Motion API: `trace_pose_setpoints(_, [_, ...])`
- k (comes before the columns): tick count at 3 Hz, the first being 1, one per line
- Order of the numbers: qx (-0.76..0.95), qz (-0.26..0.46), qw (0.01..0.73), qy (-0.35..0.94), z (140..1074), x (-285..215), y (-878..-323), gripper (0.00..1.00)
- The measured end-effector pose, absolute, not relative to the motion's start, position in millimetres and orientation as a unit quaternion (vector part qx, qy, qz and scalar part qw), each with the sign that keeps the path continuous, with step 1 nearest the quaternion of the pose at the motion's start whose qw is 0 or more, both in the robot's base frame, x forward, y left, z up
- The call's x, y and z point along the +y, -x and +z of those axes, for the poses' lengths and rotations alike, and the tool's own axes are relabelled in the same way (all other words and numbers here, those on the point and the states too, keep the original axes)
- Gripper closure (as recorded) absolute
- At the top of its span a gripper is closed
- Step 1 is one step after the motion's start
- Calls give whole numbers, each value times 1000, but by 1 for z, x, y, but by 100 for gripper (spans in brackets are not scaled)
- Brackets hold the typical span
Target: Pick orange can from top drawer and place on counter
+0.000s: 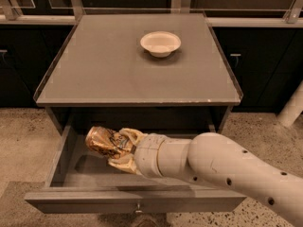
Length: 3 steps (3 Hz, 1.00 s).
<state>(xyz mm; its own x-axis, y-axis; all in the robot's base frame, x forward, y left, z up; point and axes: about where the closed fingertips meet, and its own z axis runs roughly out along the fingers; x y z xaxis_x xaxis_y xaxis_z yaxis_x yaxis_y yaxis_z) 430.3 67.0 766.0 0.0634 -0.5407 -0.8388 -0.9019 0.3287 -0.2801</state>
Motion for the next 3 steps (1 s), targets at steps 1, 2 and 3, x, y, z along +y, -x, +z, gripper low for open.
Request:
trace_pose_setpoints(1, [631,163,486,583,797,65,-449,100])
trace_pose_setpoints(2, [600,121,468,638,844,52,-488,100])
trace_pose_setpoints(3, [602,99,426,668,864,33,-534,100])
